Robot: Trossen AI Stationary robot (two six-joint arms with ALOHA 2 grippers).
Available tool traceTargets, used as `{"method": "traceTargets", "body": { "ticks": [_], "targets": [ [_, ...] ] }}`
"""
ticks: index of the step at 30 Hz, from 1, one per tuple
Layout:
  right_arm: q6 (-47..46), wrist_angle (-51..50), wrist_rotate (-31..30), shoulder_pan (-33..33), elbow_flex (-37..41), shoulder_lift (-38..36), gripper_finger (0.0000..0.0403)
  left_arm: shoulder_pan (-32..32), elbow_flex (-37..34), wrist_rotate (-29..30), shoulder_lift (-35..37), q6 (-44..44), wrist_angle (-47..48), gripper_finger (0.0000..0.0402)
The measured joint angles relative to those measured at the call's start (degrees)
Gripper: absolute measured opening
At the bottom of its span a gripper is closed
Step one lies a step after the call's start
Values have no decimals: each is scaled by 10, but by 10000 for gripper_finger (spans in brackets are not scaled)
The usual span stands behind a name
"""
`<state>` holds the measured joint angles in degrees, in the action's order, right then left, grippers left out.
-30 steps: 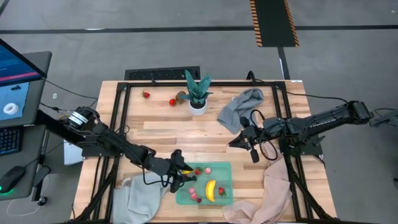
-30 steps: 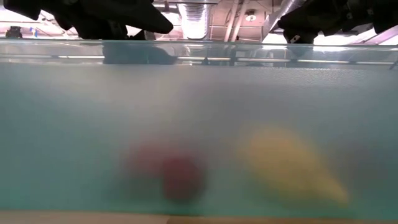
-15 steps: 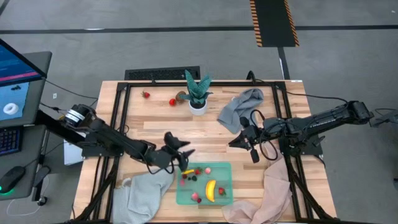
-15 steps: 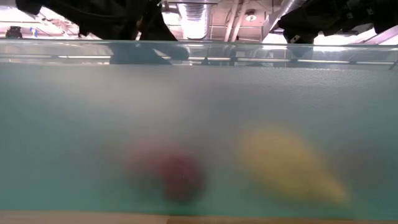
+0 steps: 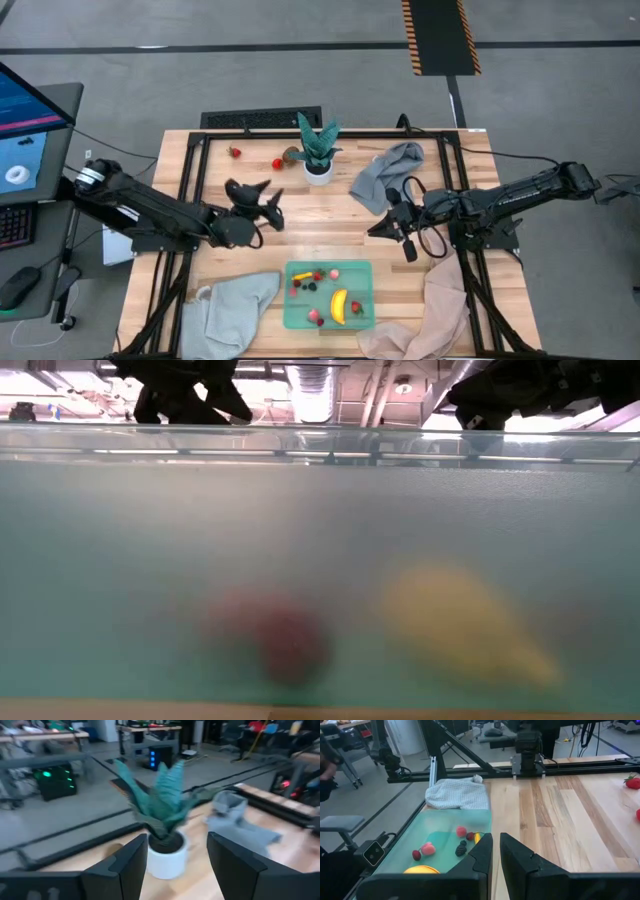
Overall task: Pick and placing Produce into tupperware
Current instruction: Put the red strawberry into the green bin
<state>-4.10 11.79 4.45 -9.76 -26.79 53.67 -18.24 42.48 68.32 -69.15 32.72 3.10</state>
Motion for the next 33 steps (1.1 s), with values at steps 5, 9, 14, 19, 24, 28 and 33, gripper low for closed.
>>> {"method": "traceTargets", "body": {
  "ticks": [5, 9, 14, 19, 24, 28, 33],
  "targets": [
    [-4, 2, 0, 0, 0, 0, 59, 39, 0, -3, 47, -7, 42, 196],
    [-5, 2, 0, 0, 0, 0, 59, 63, 0, -4, 89, -52, 45, 196],
    [-15, 2, 0, 0, 0, 0, 59, 115, 0, -14, 143, -46, 93, 196],
    [-19, 2, 0, 0, 0, 0, 59, 209, 0, -97, 185, 8, 194, 196],
    [-19, 2, 0, -1, 0, 0, 59, 328, 0, -206, 197, 31, 260, 201],
    [-19, 7, 0, -1, 0, 0, 59, 414, 0, -304, 187, 14, 263, 226],
    [-16, 10, 0, -1, 0, 0, 59, 501, 0, -348, 159, -2, 261, 269]
  ]
}}
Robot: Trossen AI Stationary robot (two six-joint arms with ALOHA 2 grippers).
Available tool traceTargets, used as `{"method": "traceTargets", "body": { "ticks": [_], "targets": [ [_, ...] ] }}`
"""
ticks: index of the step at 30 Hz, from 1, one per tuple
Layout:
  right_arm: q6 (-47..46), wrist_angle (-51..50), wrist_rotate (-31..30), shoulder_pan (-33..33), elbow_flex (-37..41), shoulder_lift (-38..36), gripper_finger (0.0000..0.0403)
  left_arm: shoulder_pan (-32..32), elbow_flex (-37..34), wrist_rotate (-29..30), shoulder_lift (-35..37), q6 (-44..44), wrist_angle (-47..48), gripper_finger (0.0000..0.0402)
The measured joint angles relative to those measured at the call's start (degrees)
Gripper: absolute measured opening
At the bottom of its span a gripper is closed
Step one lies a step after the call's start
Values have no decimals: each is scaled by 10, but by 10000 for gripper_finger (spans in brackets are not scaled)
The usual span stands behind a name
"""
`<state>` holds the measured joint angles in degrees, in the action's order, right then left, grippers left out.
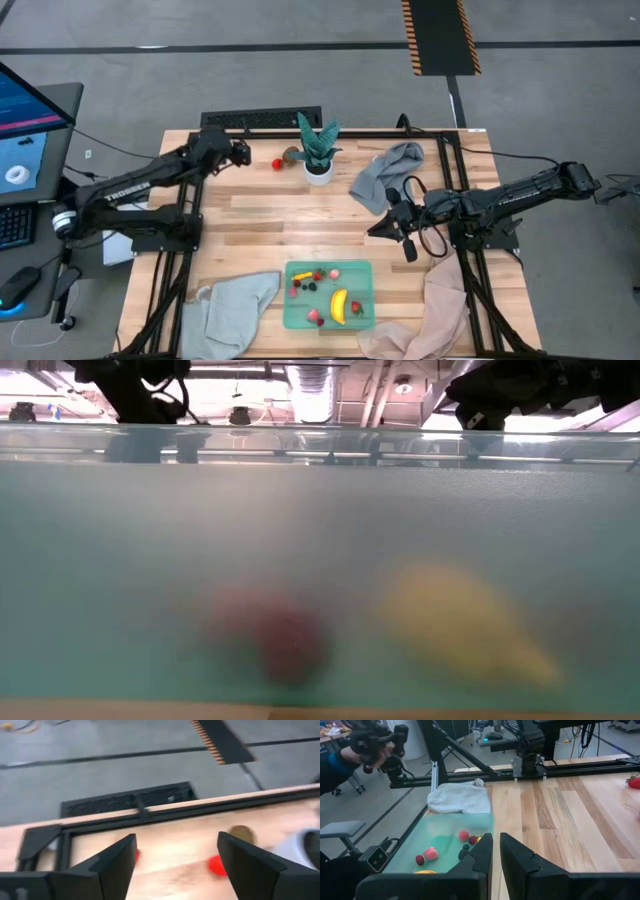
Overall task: Pick and placing Produce into tupperware
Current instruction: Put the red strawberry into the green bin
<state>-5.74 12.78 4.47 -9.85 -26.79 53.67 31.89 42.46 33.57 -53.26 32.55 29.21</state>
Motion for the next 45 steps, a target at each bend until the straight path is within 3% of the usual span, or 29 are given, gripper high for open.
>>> {"method": "traceTargets", "body": {
  "ticks": [7, 17, 26, 31, 34, 39, 45],
  "targets": [
    [-2, -2, 0, 0, 0, 0, 59, 43, 0, 3, -49, -31, 4, 280],
    [-3, -3, 0, -11, 0, 0, 59, 182, 0, -266, -150, -51, -63, 275],
    [-3, -3, 0, -39, 0, 0, 59, 268, 0, -354, -190, -91, -57, 274],
    [-3, -3, 0, -52, 0, 0, 59, 320, 0, -456, -190, -125, -75, 274],
    [-5, -3, -3, -56, 0, 0, 59, 355, 0, -465, -190, -128, -73, 274],
    [-79, -12, -92, -44, 0, 0, 59, 385, 0, -492, -190, -156, -55, 274],
    [-93, -42, -95, -28, 0, 0, 59, 377, 0, -488, -190, -193, -43, 275]
  ]
}}
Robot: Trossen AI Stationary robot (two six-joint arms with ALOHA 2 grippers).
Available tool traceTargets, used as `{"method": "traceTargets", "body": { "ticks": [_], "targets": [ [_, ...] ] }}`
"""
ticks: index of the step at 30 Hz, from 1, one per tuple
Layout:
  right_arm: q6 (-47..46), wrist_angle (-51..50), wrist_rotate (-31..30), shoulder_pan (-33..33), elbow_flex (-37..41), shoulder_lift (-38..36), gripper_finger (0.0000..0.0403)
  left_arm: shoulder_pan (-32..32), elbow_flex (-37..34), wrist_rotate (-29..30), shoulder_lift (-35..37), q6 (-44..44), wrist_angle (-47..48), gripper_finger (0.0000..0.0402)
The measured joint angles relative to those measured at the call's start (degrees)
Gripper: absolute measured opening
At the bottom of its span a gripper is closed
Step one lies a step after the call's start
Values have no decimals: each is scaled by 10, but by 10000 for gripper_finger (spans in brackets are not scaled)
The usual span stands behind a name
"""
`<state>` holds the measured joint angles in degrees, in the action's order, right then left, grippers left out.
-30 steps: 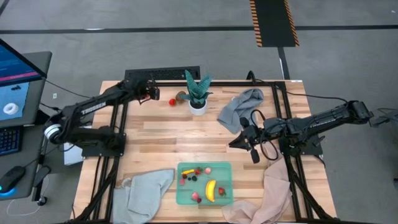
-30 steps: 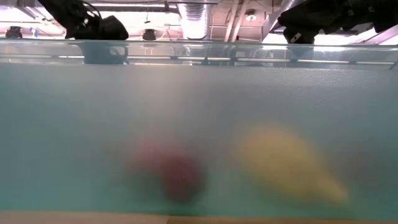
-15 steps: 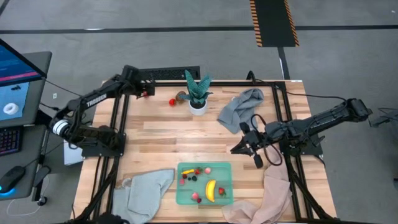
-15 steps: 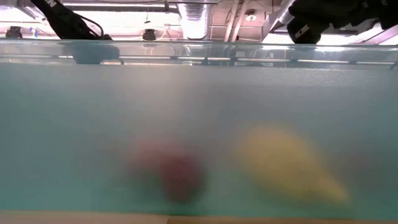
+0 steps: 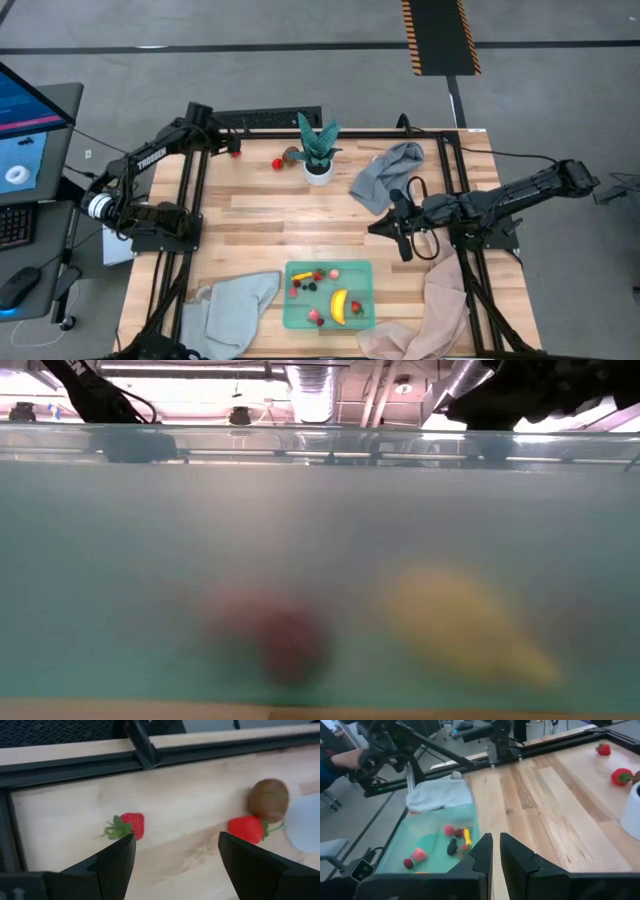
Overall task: Pick and placing Produce into tupperware
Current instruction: Put the red strawberry into the green bin
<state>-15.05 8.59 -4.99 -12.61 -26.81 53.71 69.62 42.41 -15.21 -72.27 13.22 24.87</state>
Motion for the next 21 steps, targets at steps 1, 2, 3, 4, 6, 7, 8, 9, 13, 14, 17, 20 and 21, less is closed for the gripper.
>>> {"method": "traceTargets", "body": {
  "ticks": [1, 2, 3, 4, 6, 7, 8, 9, 13, 14, 17, 20, 21],
  "targets": [
    [0, -1, -1, 1, 0, 0, 59, -3, 0, 6, 0, -3, 3, 275],
    [0, 0, -1, 0, 0, 0, 59, -8, 0, 15, 0, -3, 3, 275],
    [0, 0, -1, 0, 0, 0, 59, -13, 0, 25, 0, 1, 2, 275],
    [0, 1, -3, 0, 0, 0, 59, -18, 0, 37, 0, 15, 1, 275],
    [0, 9, -15, 0, 0, 0, 59, -28, 0, 57, 0, 34, 2, 275],
    [0, 10, -23, 0, 0, 0, 59, -33, 0, 65, 0, 35, 1, 275],
    [0, 9, -29, 0, 0, 0, 59, -39, 0, 71, 0, 35, 1, 275],
    [0, 9, -31, 0, 0, 0, 59, -42, 0, 78, 0, 35, 2, 275],
    [0, 9, -32, 0, 0, 0, 59, -51, 0, 91, 0, 39, 19, 275],
    [3, 9, -32, 0, 0, 0, 59, -53, 0, 91, 0, 44, 25, 275],
    [16, 9, -32, 2, 0, 0, 59, -55, 0, 107, 0, 81, 37, 275],
    [19, 9, -30, 11, 0, 0, 59, -54, 0, 118, 0, 106, 28, 275],
    [19, 9, -30, 16, 0, 0, 59, -54, 0, 122, 0, 116, 22, 275]
  ]
}}
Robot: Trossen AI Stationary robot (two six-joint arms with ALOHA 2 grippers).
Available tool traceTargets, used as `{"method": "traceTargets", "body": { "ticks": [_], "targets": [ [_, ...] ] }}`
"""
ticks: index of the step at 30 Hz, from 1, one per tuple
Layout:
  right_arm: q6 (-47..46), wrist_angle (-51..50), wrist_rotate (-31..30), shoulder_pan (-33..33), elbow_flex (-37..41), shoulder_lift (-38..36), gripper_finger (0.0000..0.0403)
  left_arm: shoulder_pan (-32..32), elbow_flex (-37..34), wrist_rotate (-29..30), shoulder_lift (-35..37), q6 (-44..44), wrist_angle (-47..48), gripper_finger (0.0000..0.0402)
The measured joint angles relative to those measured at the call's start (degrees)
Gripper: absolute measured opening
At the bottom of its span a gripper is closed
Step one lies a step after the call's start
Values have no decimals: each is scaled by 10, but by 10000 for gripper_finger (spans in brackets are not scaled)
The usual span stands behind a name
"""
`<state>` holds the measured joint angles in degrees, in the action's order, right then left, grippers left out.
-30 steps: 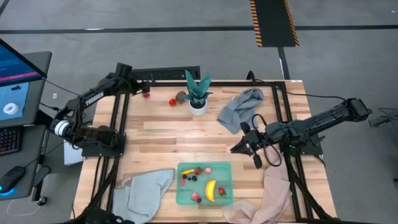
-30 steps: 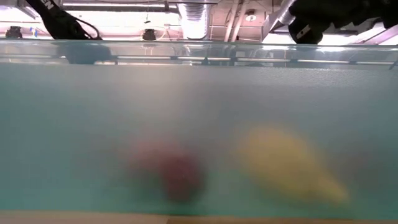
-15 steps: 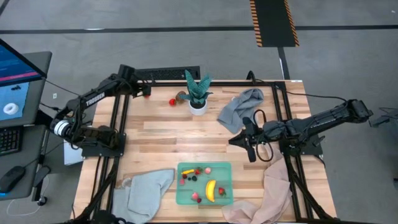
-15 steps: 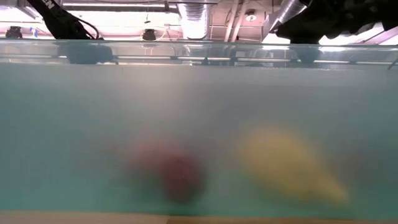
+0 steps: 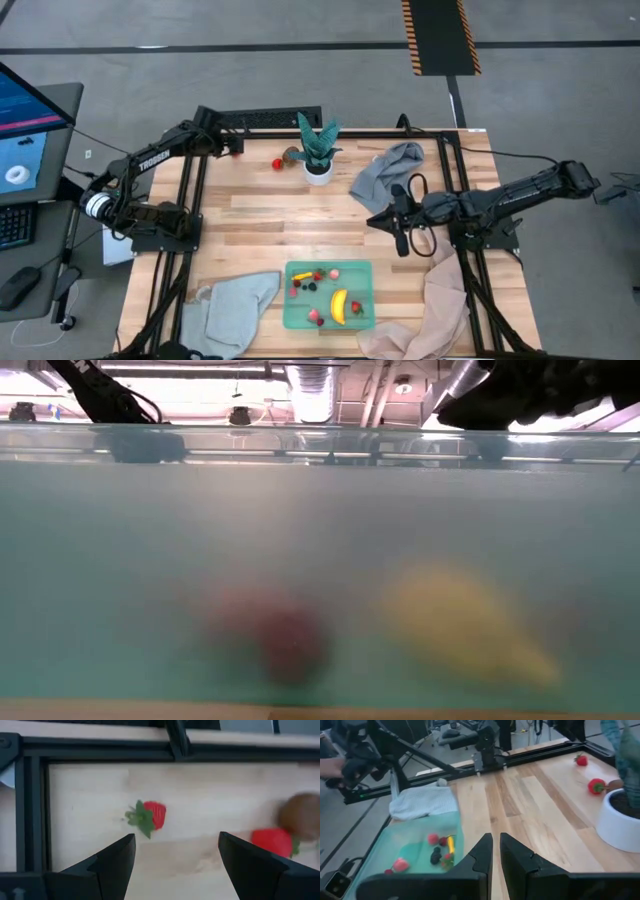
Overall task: Pick and placing Produce into tupperware
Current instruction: Put the red strawberry into the green bin
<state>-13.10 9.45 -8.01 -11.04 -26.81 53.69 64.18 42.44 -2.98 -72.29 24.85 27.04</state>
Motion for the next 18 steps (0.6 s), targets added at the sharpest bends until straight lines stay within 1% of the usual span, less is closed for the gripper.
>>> {"method": "traceTargets", "body": {
  "ticks": [4, 7, 13, 16, 18],
  "targets": [
    [0, 0, 2, 12, 0, 0, 59, -13, 0, 38, 0, 72, -25, 275],
    [0, 6, 3, 17, 0, 0, 59, -38, 0, 92, 0, 126, -23, 275],
    [0, 16, 6, 9, 0, 0, 59, -97, -4, 229, 0, 186, -36, 275],
    [0, 25, 7, 1, 0, 0, 59, -126, -4, 281, 0, 227, -36, 275],
    [0, 33, 7, -2, 0, 0, 59, -142, -4, 302, 0, 250, -38, 275]
  ]
}}
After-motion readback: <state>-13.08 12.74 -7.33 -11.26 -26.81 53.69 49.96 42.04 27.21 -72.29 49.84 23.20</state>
